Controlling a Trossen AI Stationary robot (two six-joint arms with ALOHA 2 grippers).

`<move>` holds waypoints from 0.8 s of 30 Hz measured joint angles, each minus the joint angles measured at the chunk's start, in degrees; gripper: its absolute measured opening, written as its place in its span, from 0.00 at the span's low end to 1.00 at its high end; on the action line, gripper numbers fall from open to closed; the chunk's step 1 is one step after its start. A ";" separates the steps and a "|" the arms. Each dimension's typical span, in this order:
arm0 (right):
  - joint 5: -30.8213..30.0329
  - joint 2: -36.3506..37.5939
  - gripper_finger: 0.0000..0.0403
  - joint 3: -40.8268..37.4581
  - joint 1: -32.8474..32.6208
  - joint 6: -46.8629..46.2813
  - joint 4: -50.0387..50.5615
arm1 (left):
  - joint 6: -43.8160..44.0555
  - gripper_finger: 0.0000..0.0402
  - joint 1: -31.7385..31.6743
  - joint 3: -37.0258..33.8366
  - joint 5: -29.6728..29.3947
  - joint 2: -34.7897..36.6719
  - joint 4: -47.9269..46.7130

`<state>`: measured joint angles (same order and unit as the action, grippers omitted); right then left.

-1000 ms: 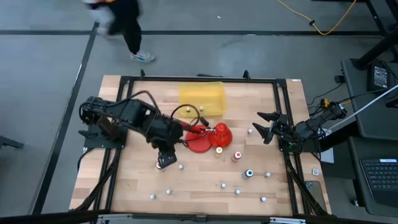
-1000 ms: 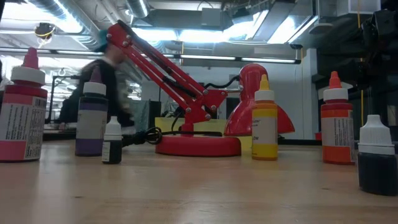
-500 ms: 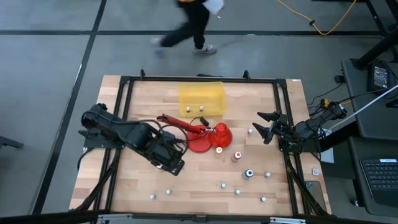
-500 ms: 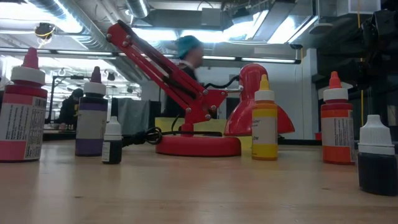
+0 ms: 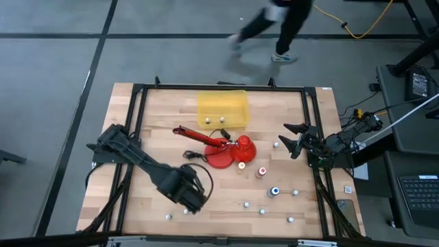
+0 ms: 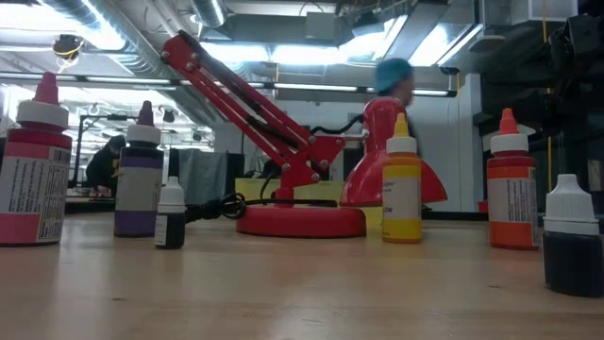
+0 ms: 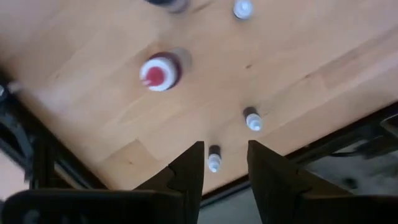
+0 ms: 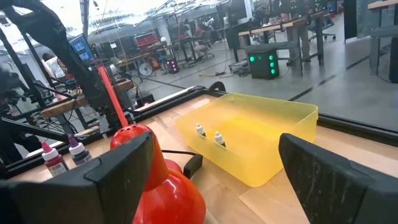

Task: Pick & Place food coloring
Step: Put the black food coloring bottle into the yellow bin

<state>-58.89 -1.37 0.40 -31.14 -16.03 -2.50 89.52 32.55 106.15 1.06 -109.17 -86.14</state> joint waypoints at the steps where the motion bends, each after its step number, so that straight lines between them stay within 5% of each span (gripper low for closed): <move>1: 0.02 0.00 0.86 -0.01 0.00 0.00 0.00 | -1.70 0.29 0.35 -0.58 0.15 -0.81 0.89; 8: 0.02 0.00 0.86 0.01 -0.02 0.00 0.00 | -7.19 0.29 3.78 -2.82 4.50 -4.65 2.44; 24: 0.02 -0.02 0.86 0.01 -0.02 0.00 0.00 | -2.02 0.29 15.44 -13.46 0.16 -4.81 16.22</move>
<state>-58.87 -1.38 0.40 -31.15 -16.03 -2.50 87.50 47.98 92.69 1.22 -113.97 -69.92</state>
